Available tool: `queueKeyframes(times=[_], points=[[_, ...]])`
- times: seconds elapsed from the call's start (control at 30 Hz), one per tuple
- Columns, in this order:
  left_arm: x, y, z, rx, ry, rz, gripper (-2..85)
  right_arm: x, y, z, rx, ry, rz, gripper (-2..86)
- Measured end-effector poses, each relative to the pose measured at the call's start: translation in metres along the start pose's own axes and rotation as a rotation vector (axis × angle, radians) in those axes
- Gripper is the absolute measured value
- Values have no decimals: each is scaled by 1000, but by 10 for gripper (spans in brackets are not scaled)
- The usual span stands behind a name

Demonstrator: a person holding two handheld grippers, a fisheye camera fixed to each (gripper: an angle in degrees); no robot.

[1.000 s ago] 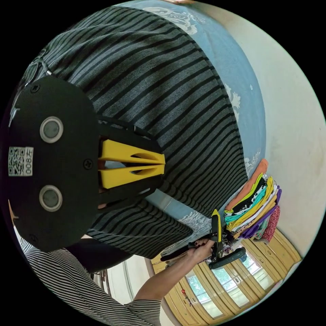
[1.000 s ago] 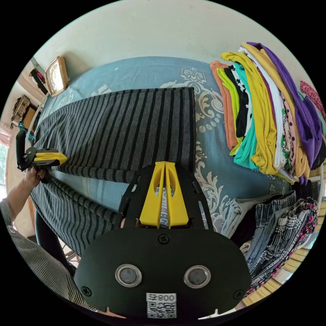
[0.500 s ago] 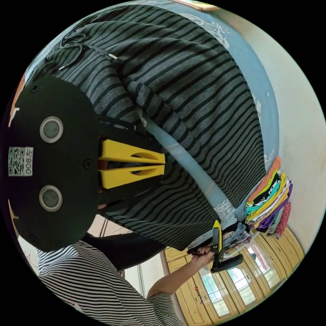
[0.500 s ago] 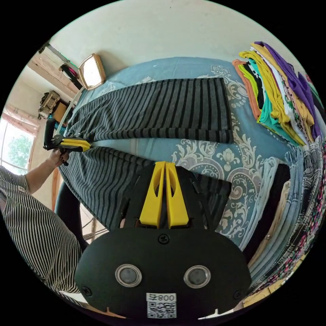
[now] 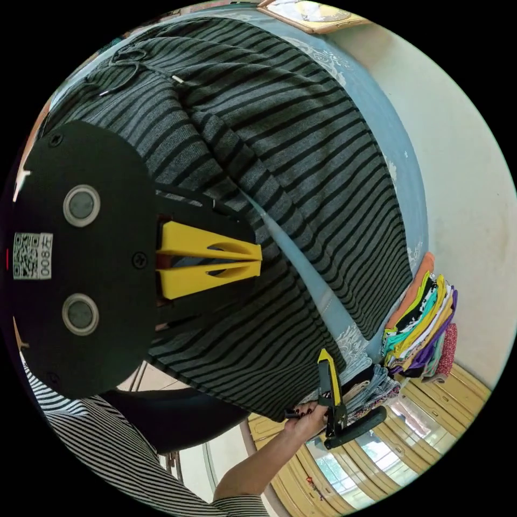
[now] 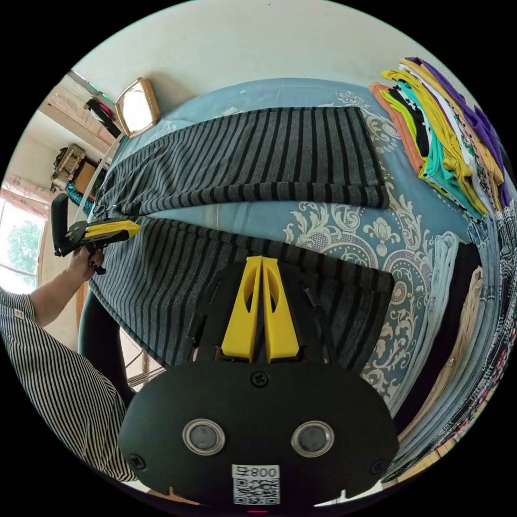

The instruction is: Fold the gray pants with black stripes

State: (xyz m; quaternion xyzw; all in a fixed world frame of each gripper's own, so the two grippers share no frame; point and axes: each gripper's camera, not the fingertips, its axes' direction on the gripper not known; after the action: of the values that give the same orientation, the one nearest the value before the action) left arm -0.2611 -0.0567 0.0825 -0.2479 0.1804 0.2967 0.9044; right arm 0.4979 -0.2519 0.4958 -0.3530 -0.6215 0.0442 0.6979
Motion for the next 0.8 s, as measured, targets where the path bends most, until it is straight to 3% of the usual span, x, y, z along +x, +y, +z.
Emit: queueKeyframes(times=[0.1,0.23,0.33,0.4,0.47,0.57,0.63,0.8], points=[[-13,8,-4,17,76,-74,0,15,1,6,16,-83,69,0],[-21,60,-41,113,-72,-159,0,-20,18,0,115,-141,-17,0],[-44,96,-45,84,-241,-316,0,-66,16,40,40,-209,-150,0],[-63,108,-34,32,-206,-359,0,-82,10,73,-20,-141,-185,-1],[-74,117,-39,52,-152,-408,0,-74,4,79,12,-209,-126,-1],[-60,130,-55,109,-185,-355,1,-62,8,78,48,-212,-102,0],[-47,142,-59,127,-104,-301,1,-44,30,68,93,-184,-65,0],[-9,171,-41,29,-33,-148,0,20,110,62,115,-30,177,0]])
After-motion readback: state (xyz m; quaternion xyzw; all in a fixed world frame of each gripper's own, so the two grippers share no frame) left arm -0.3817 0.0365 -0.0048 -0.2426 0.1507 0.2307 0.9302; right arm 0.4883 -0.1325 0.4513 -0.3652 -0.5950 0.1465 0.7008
